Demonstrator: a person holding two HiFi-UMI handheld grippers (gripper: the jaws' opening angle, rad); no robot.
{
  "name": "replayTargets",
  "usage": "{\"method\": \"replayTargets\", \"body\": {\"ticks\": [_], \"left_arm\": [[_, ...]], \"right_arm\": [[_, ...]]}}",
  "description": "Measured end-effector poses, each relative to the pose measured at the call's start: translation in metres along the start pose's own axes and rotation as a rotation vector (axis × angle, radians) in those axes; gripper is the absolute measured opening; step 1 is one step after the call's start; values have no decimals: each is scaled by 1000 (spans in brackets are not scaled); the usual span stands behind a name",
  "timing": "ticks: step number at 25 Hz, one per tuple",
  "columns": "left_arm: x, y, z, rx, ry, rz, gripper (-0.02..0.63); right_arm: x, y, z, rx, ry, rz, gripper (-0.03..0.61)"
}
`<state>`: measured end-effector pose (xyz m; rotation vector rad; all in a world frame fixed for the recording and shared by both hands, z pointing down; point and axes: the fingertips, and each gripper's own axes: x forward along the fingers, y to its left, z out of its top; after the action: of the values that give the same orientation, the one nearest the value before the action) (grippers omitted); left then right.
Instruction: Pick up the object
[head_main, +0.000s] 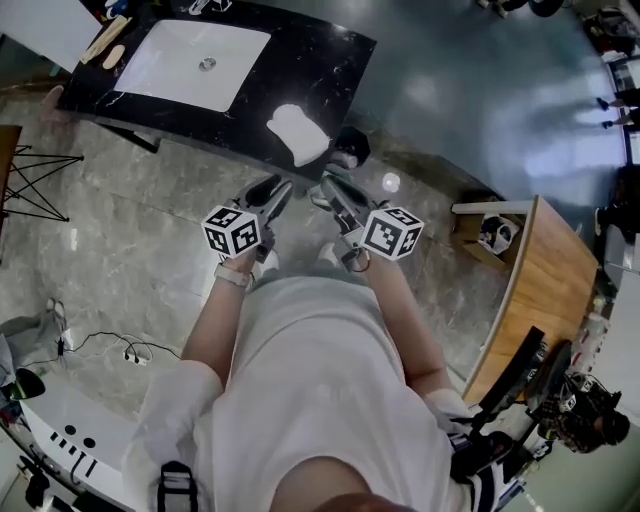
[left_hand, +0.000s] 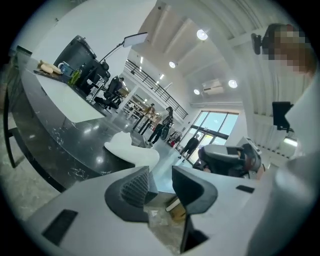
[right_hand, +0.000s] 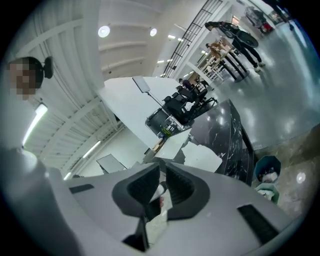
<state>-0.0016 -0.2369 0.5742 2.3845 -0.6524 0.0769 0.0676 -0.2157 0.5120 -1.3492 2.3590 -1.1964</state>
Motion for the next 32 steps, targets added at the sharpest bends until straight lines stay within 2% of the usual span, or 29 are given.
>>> {"method": "replayTargets", "body": {"ticks": [3,4,6,7,13,21,24,27,32], "left_arm": [[14,10,-7,13,34,30,140],[17,14,-8,12,42,38,144],[21,20,-10,3,52,55,147],[22,23,-10,-3,55,62,147],[22,37,-9,-20,74,82,149],[15,55,1,-32,63,101,148],[8,61,0,-54,54,113,149],[-2,65,-1,-67,48,124,149],[-15,73,-2,-88,35,149,149]], "right_arm": [[4,-25,9,-106,34,-50,29],[7,-34,12,-141,47,-75,54],[18,-48,14,-206,89,-116,224],[25,-54,13,-241,113,-135,267],[70,-84,6,-455,220,-265,413],[118,-93,-18,-556,332,-302,512],[128,-105,-25,-592,379,-352,518],[130,-118,-28,-583,394,-401,518],[135,-135,-43,-618,441,-432,517]]}}
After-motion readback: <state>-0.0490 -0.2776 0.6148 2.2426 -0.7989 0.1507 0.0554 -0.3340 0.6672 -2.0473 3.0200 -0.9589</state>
